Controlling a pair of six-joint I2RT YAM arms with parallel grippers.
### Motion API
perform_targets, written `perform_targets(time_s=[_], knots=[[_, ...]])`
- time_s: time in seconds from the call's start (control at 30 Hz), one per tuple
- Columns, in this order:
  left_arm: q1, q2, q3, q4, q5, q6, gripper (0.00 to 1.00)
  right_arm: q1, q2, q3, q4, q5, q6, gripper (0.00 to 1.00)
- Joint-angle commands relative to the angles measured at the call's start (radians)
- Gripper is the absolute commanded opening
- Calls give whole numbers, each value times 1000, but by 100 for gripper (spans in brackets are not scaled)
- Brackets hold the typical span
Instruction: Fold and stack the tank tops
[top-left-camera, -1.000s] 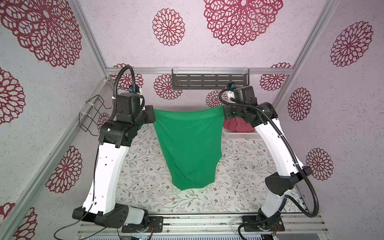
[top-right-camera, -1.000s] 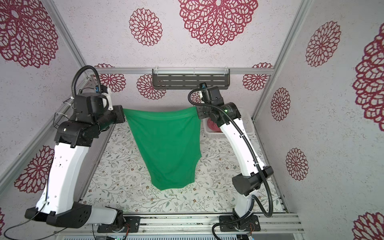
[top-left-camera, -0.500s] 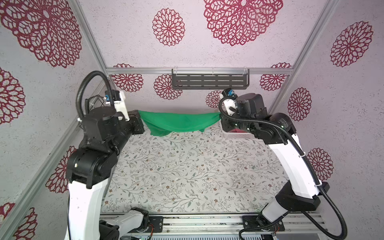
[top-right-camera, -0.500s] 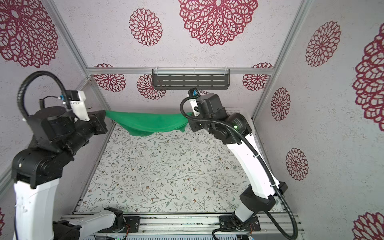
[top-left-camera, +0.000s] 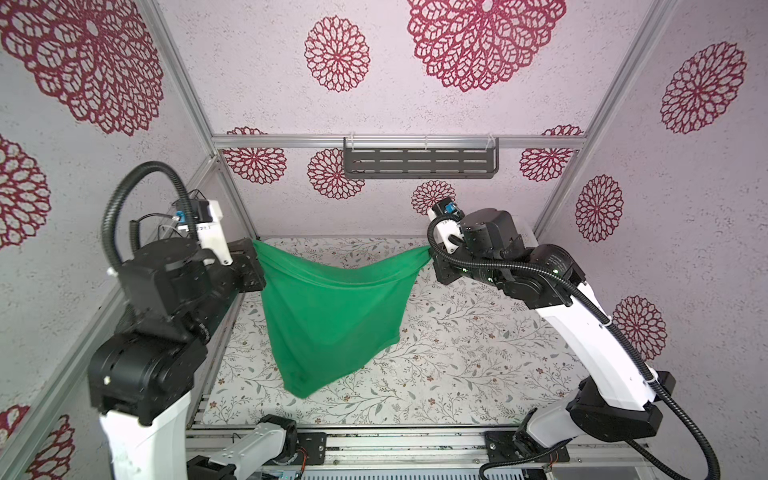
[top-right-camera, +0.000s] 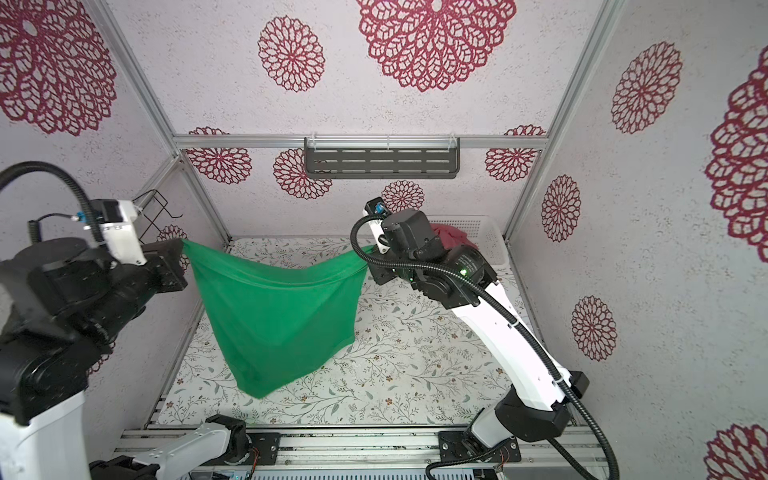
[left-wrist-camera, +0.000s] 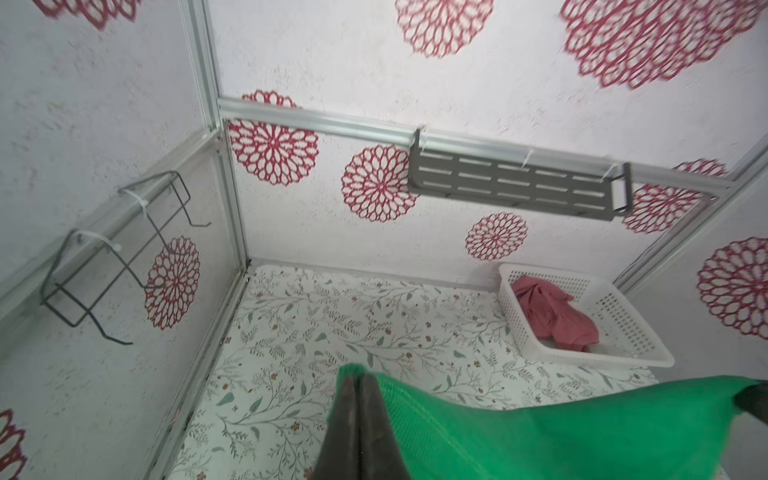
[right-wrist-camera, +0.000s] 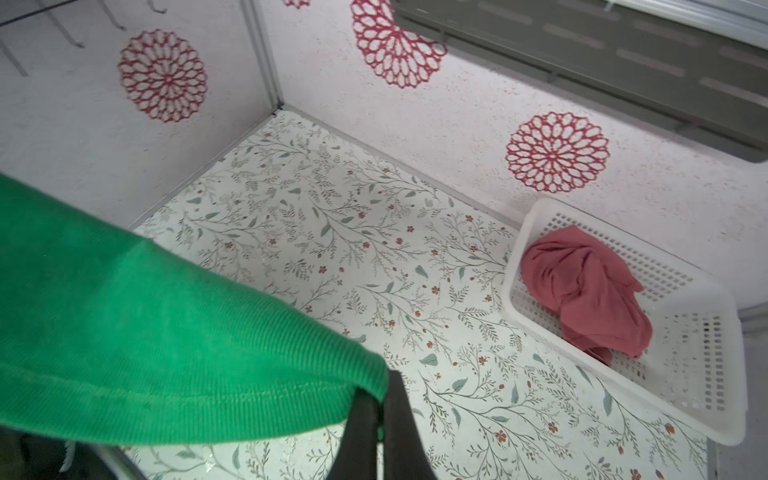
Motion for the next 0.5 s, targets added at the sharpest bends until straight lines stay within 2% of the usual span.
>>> perform_targets(time_s=[0.0, 0.1, 0.17, 0.27, 0.47], knots=[[83, 135, -118, 93, 126, 14, 0, -97, 27, -68, 132, -77, 59, 0], [140, 231, -191, 217, 136, -16, 0, -149, 90, -91, 195, -107, 58, 0], [142, 270, -200, 285, 158, -36, 0, -151, 146, -34, 180, -91, 36, 0], [132, 259, -201, 374, 172, -50, 0, -151, 161, 18, 181, -96, -8, 0], [69, 160, -176, 333, 141, -23, 0, -133, 66, 7, 159, -81, -18, 0]])
